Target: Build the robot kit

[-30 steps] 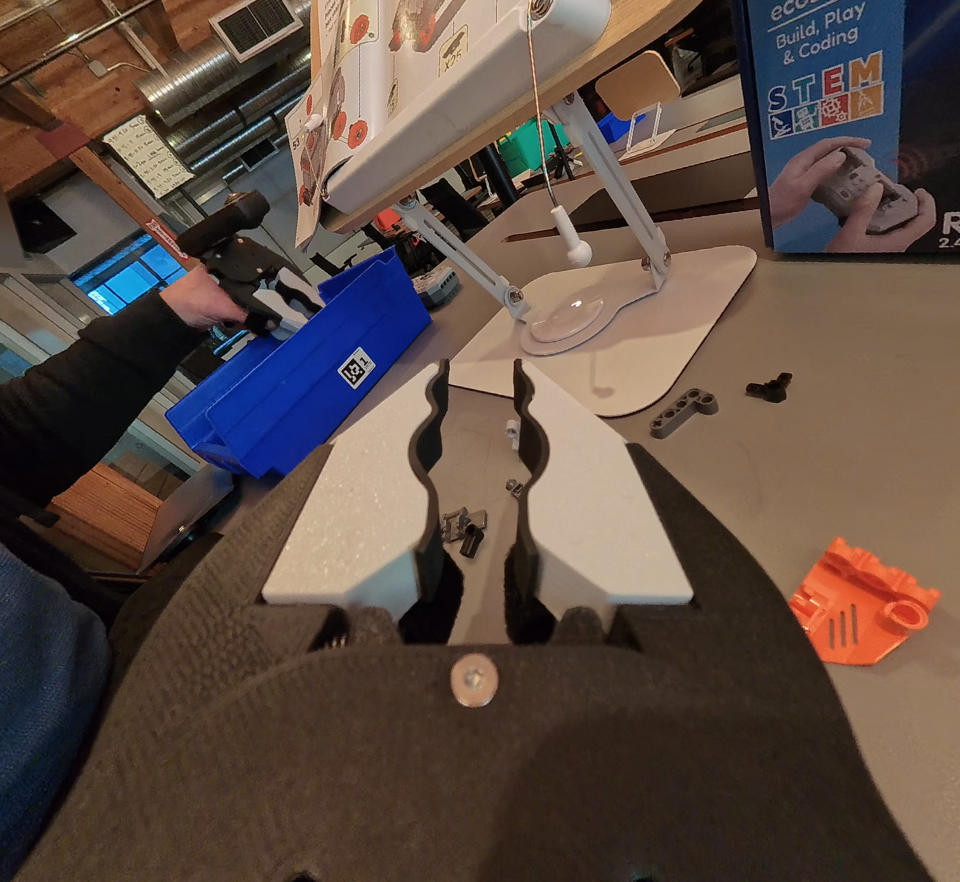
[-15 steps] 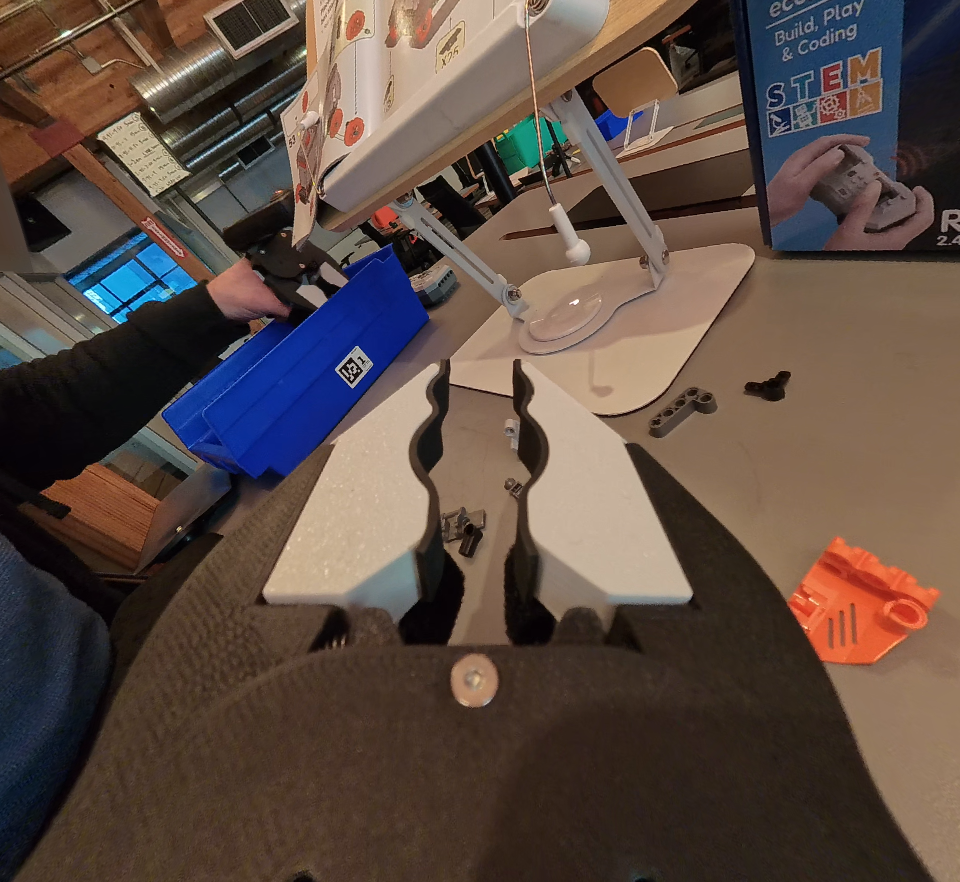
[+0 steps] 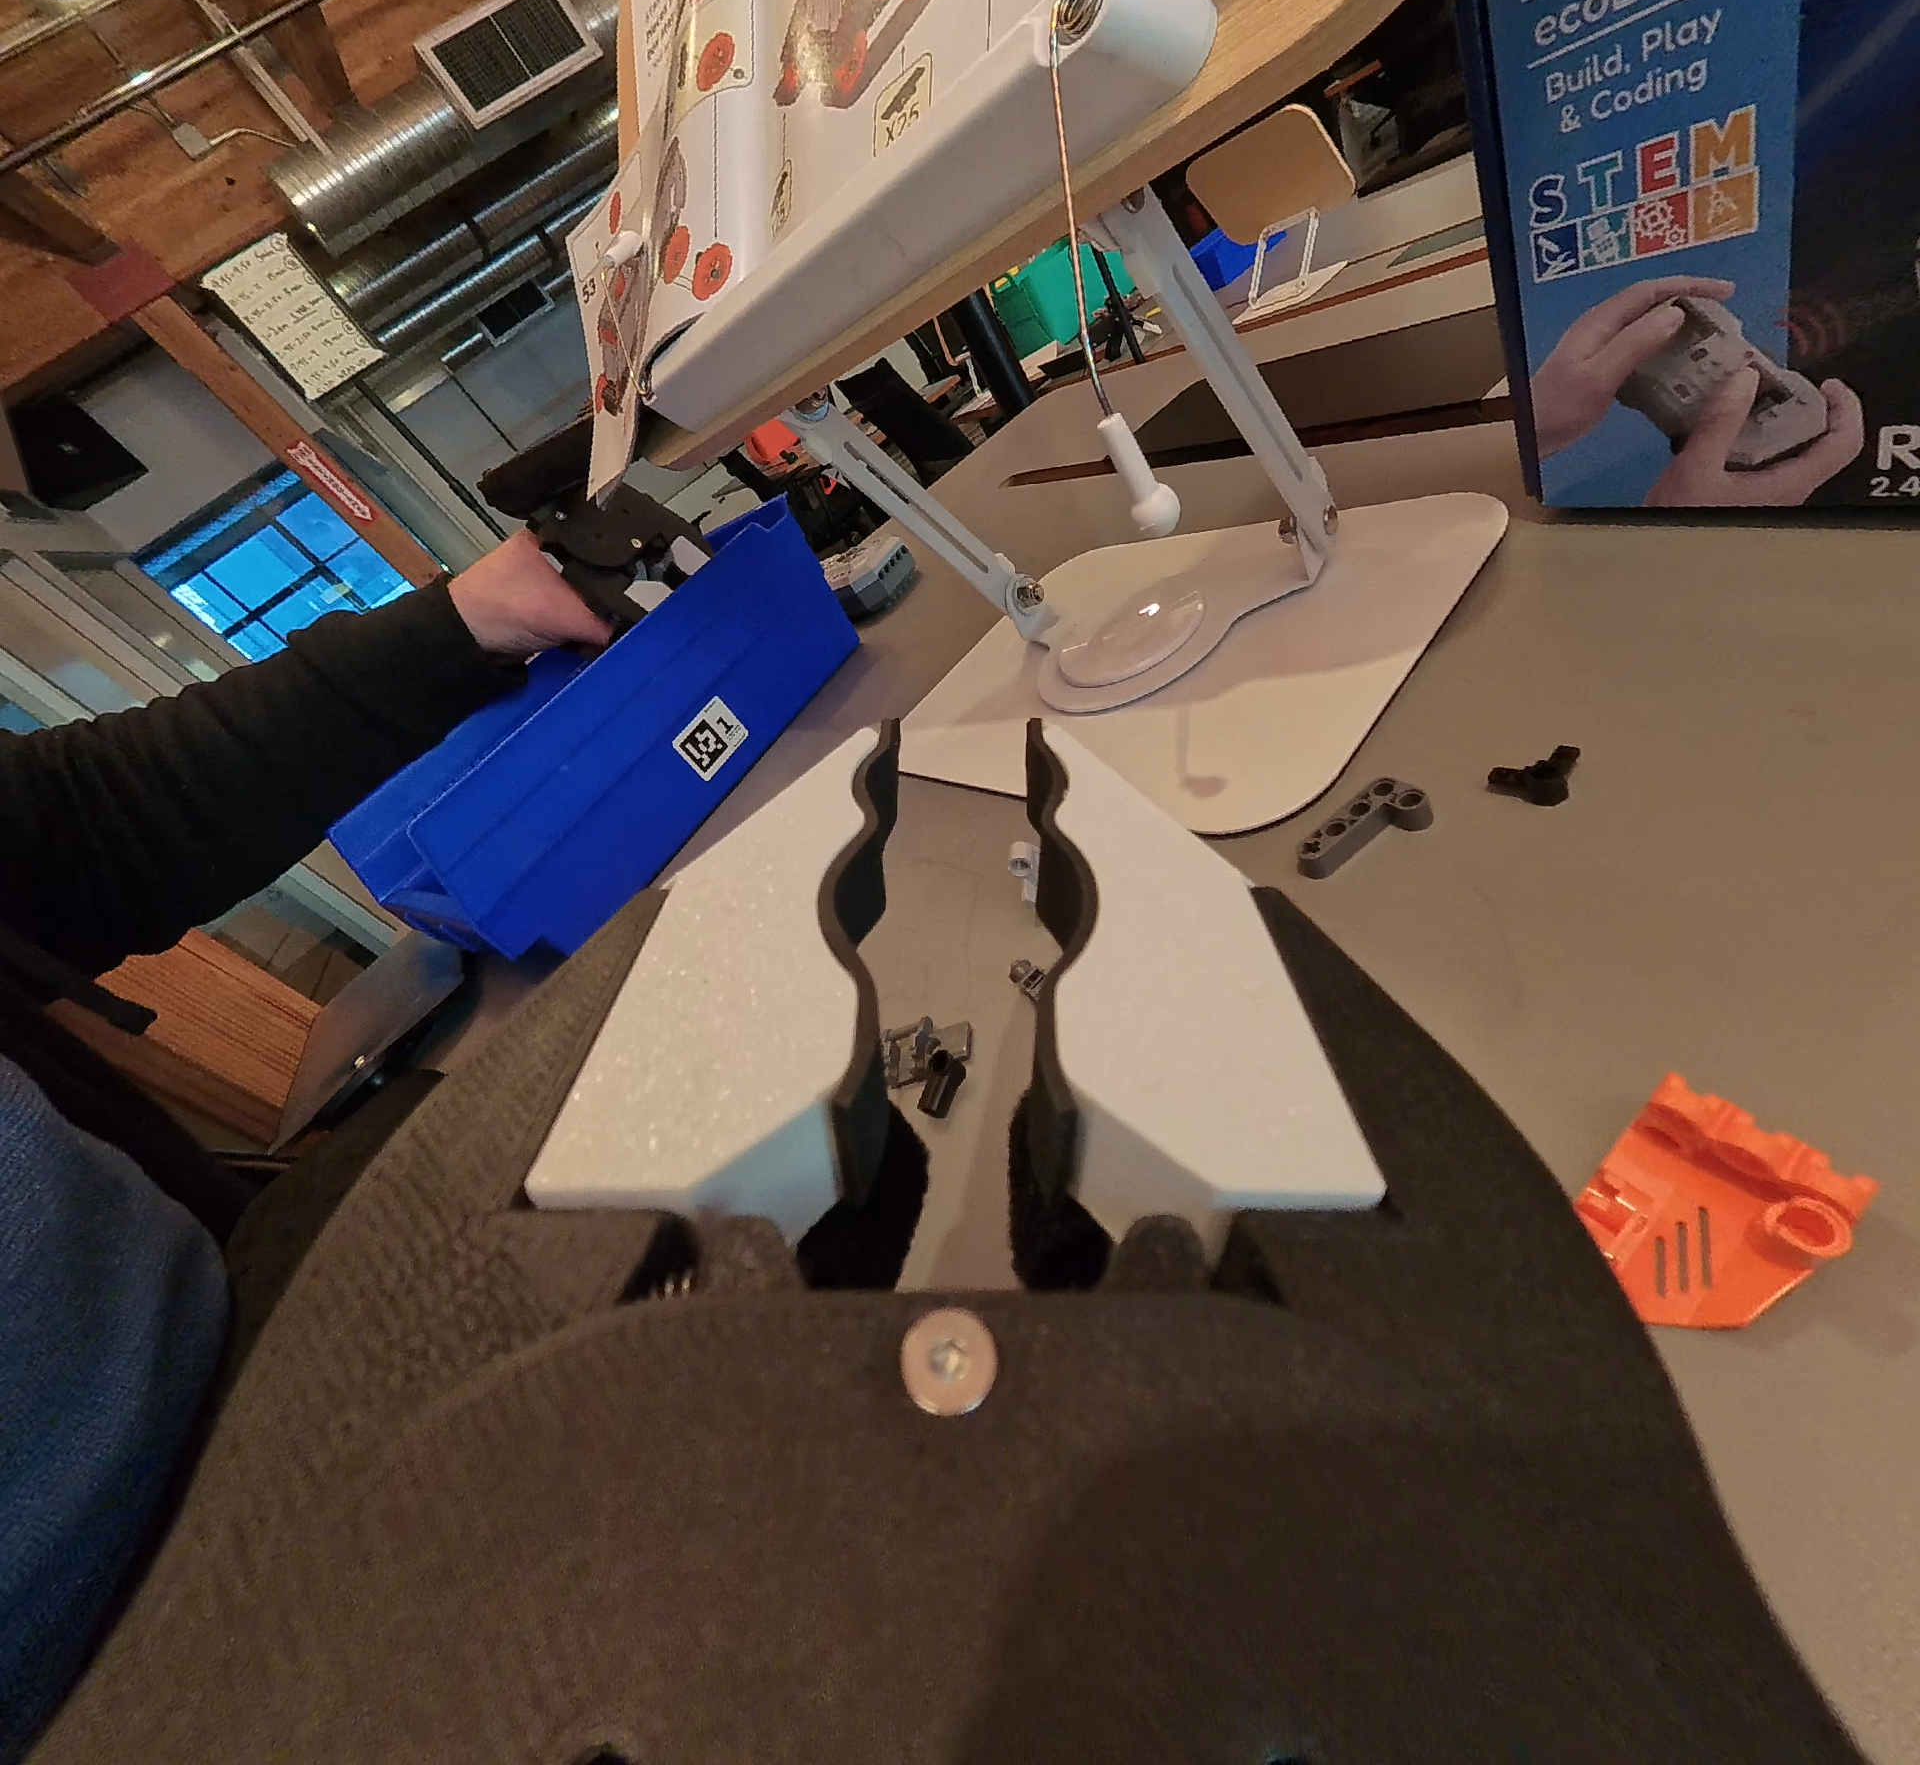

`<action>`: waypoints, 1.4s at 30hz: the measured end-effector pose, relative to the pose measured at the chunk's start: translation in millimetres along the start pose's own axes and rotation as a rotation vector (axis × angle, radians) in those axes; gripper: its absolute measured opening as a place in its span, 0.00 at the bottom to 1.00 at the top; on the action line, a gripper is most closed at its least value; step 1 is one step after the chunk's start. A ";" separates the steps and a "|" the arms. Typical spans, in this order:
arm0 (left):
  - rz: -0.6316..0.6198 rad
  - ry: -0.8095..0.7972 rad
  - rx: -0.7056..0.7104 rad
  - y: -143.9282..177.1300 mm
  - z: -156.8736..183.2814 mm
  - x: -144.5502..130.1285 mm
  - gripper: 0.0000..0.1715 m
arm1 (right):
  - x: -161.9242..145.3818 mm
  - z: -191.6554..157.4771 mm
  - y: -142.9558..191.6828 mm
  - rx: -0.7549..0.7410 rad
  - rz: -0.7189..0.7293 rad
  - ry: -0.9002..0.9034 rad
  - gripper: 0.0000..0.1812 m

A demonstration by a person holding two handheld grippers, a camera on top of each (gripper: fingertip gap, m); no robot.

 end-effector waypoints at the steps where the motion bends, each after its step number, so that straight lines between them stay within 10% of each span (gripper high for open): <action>1: 0.005 0.003 -0.003 0.3 0.3 0.4 0.14 | 0.1 0.0 0.1 0.000 0.000 0.000 0.12; 42: 0.043 -0.098 -0.009 -1.4 5.6 -0.6 0.09 | 1.0 -0.7 0.8 0.004 0.008 0.000 0.12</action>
Point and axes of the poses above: each gripper's, where its closed fingertips meet, y back along the fingers, x out of its top, z = x × y across the jaws, the point moved 2 cm from there along y, back along the fingers, and after that the axes turned 13 degrees about z, right-handed, at the moved point
